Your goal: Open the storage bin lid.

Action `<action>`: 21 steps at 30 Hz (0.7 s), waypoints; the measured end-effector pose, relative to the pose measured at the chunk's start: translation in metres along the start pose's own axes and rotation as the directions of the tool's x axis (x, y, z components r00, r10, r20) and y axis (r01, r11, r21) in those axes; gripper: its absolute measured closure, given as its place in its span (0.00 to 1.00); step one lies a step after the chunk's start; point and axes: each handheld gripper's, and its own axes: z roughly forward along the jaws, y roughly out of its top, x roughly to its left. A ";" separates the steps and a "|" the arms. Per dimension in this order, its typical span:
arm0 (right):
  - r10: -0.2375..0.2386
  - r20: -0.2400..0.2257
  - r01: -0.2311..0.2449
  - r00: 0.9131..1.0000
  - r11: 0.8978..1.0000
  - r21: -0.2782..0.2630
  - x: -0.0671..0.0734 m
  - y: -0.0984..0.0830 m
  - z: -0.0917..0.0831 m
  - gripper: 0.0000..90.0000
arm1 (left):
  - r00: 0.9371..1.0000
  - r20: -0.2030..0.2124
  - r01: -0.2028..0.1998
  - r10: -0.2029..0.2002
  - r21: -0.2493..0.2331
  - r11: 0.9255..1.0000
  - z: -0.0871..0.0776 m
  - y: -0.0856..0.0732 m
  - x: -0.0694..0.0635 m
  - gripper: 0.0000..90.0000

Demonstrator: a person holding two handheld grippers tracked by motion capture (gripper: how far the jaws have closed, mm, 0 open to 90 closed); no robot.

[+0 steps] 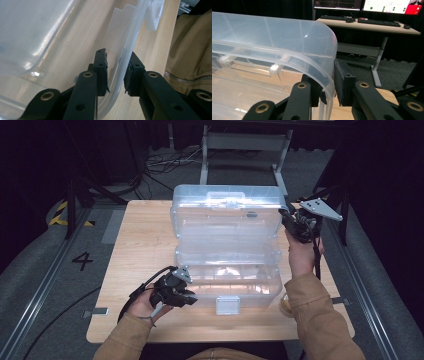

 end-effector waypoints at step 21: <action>-0.053 0.036 0.051 0.998 0.997 0.059 -0.003 0.011 0.021 0.94 | 0.998 -0.030 -0.053 0.052 -0.027 0.998 0.004 -0.002 -0.003 0.84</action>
